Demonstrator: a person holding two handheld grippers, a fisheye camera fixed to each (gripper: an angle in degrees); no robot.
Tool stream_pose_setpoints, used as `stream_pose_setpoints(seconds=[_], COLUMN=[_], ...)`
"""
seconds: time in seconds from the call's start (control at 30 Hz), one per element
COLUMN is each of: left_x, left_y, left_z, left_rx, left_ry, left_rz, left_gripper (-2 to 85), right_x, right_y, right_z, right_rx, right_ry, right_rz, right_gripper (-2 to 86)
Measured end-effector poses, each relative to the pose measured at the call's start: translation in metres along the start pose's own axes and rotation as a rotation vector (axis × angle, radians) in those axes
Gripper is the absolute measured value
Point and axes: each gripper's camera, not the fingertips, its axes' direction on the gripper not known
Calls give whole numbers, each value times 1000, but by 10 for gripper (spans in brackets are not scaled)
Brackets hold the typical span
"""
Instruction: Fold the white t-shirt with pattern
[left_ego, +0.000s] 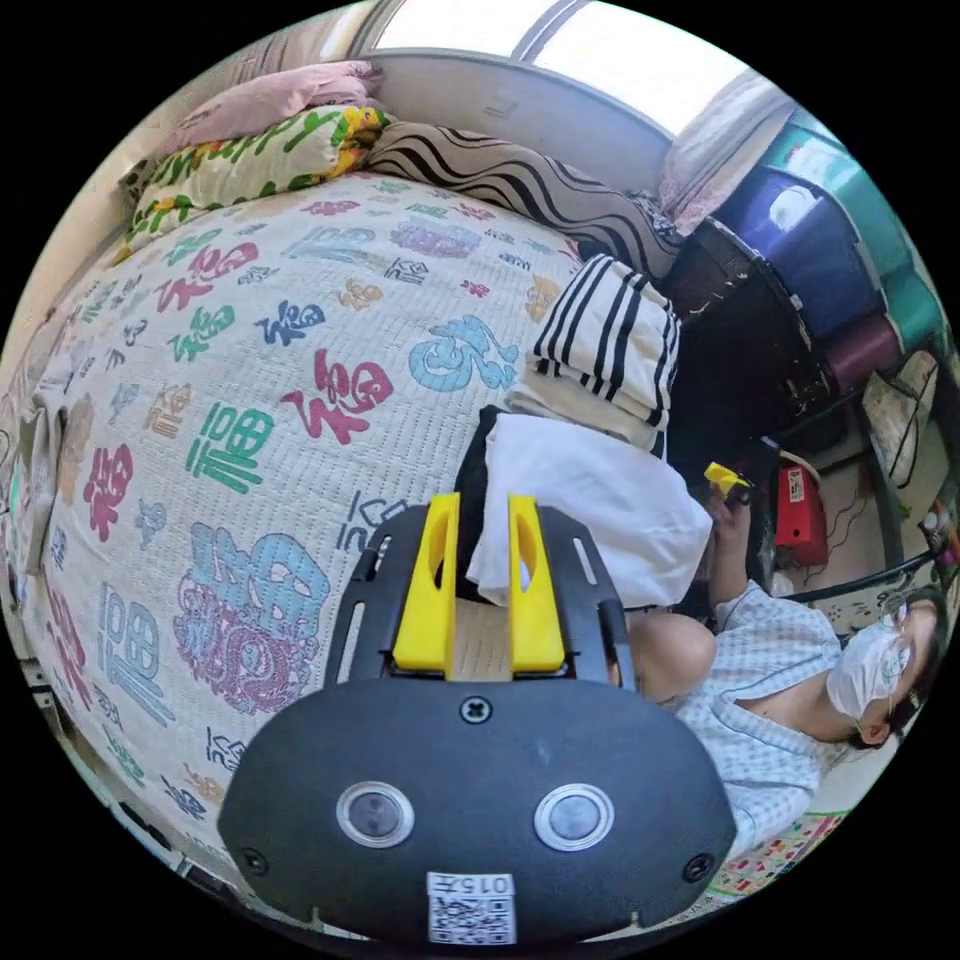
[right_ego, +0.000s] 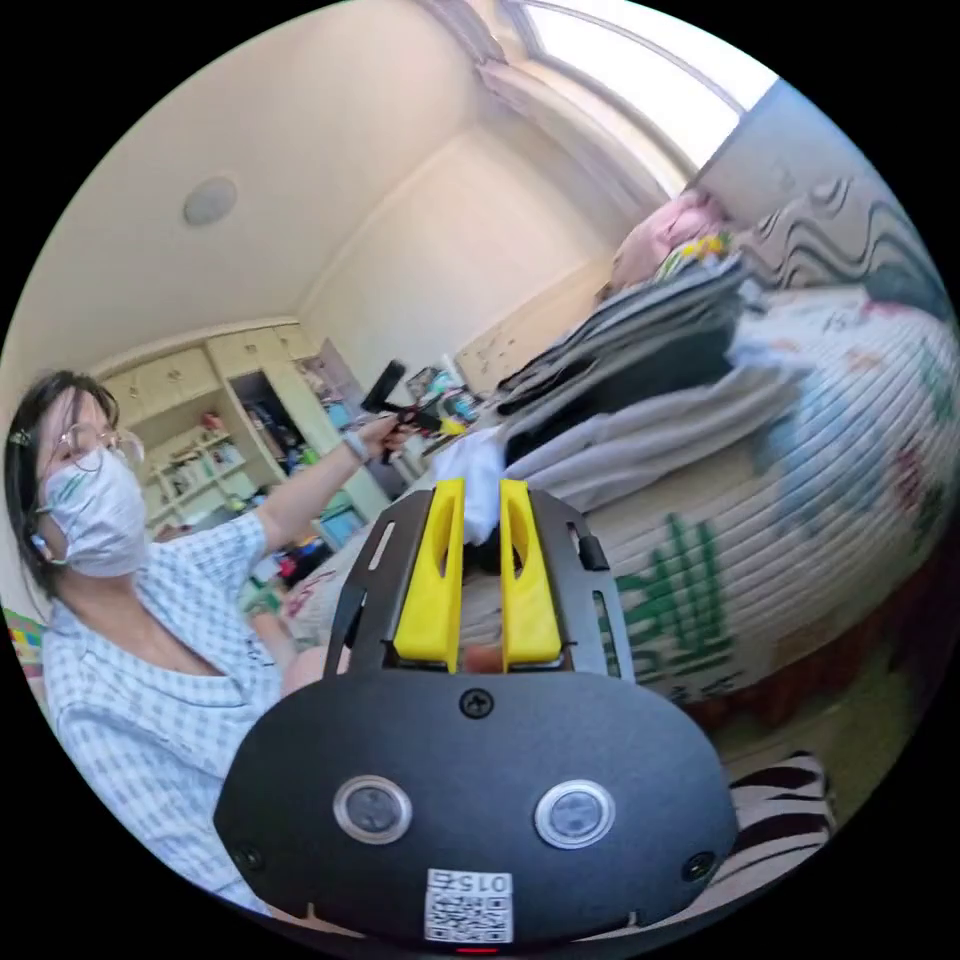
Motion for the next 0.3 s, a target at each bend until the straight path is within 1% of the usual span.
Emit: stream_pose_setpoints(seconds=[0.1, 0.23, 0.3], left_x=[46, 117, 150], left_y=[-13, -45, -66], left_z=[-11, 27, 59], left_rx=[94, 80, 83], left_ry=[-70, -50, -67], left_rz=[94, 232, 273], left_gripper=[142, 153, 139], right_x=[11, 38, 55], right_y=[-41, -81, -95], right_z=[-8, 16, 40], right_rx=[40, 25, -44], right_ry=[189, 229, 216], right_rz=[-35, 32, 98], right_gripper=[100, 114, 116])
